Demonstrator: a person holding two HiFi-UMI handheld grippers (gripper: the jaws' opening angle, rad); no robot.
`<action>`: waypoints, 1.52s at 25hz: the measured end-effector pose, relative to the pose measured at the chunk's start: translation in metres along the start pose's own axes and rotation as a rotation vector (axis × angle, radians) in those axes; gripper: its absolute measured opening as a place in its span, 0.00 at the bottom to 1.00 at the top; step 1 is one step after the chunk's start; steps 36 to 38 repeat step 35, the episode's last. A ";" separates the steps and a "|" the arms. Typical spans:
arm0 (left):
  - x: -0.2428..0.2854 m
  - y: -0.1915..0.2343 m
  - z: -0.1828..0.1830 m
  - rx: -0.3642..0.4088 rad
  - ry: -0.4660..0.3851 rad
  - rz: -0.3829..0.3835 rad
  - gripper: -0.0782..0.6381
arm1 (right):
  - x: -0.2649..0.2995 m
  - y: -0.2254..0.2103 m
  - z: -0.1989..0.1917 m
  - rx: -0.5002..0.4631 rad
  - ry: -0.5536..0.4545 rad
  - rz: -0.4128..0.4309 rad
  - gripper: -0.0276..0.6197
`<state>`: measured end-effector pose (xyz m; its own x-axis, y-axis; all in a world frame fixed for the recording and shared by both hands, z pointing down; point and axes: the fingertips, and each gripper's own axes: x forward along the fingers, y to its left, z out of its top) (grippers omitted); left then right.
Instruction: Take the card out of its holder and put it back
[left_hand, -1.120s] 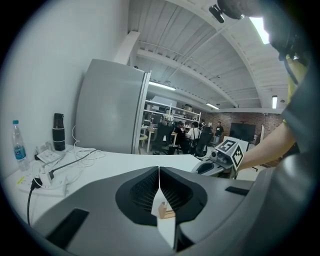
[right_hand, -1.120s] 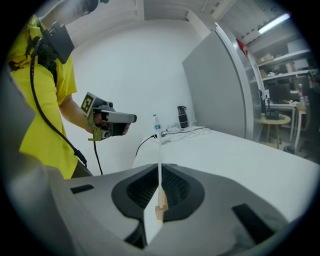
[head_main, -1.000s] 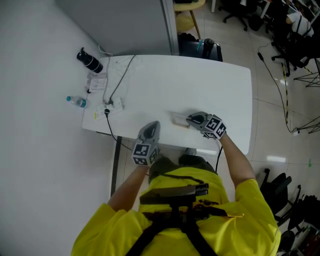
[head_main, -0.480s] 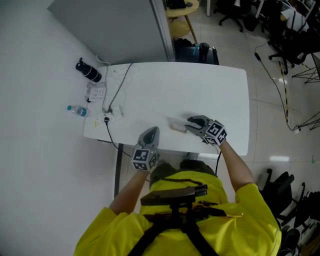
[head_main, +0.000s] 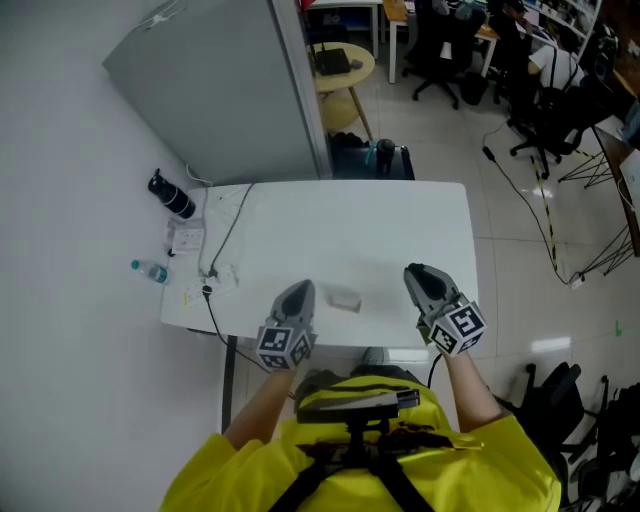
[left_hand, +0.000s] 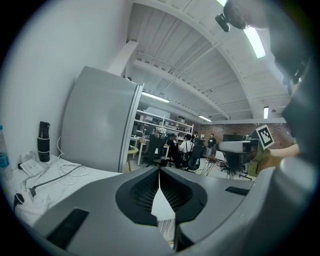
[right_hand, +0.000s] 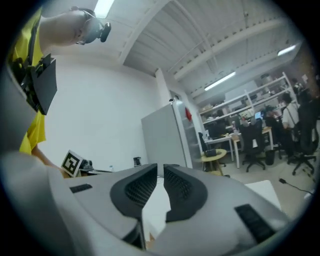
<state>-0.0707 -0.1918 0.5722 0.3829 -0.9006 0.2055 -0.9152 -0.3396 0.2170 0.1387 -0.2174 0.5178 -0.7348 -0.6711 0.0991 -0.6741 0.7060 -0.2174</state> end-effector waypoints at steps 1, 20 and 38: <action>0.001 0.001 0.007 -0.003 -0.011 0.000 0.12 | -0.008 -0.003 0.008 0.009 -0.017 -0.049 0.11; -0.034 -0.009 0.051 0.017 -0.058 -0.077 0.12 | -0.037 0.028 0.011 0.111 -0.059 -0.248 0.05; -0.094 0.043 0.068 0.034 -0.066 -0.129 0.12 | -0.011 0.093 0.005 0.155 -0.079 -0.317 0.05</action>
